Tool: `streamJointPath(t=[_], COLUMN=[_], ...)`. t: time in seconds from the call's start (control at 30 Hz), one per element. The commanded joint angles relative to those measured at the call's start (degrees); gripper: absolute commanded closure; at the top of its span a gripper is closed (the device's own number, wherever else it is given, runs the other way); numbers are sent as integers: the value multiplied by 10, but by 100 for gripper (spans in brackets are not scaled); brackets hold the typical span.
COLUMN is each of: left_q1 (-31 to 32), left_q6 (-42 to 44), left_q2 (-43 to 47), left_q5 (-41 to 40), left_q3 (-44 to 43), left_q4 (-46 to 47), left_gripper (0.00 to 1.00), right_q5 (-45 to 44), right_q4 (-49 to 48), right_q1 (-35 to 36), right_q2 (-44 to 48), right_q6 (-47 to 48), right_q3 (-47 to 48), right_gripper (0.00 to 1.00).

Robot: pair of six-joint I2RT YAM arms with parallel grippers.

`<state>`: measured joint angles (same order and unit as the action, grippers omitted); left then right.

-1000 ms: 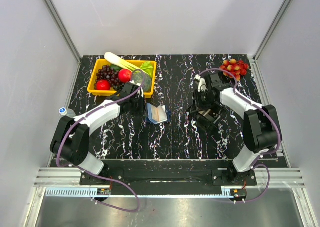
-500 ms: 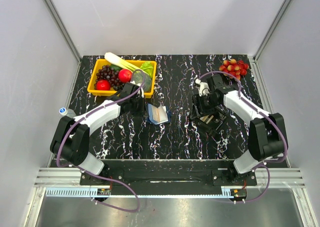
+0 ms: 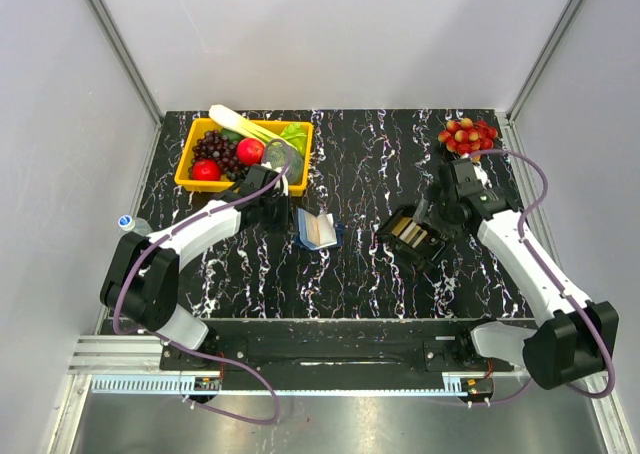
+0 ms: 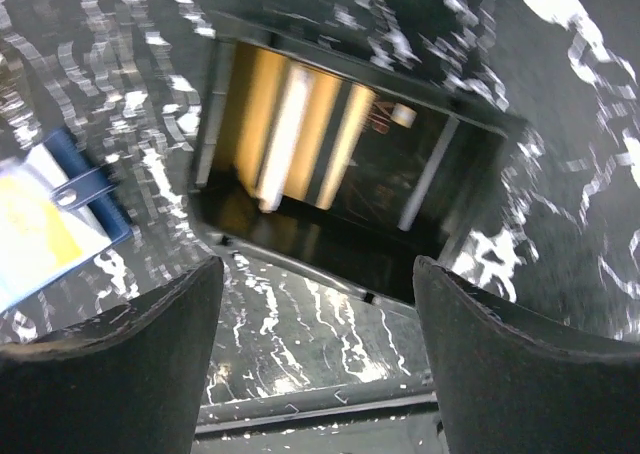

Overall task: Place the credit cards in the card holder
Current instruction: Move the storage box to the center of the board.

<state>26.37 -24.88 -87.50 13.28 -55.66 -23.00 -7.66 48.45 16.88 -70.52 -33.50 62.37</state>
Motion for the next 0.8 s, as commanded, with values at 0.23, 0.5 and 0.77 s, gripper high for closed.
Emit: streamJointPath(t=[0.23,0.5,0.77], left_q1=[-2,-2,-2], left_q6=[1,1,3], left_q2=[20,19,15], left_q5=[29,29,25], left_q3=[-2,-1,-2], left_q4=[16,16,15], left_gripper=[100,100,100], right_q5=[-124,-67,-44], right_q4=[59,-51,-88], right_q1=[-22,-65,-65], right_q2=[-24,-79,-135], right_q6=[-198,-54,141], right_q3=[-86,-85,-45], right_gripper=[9,36,52])
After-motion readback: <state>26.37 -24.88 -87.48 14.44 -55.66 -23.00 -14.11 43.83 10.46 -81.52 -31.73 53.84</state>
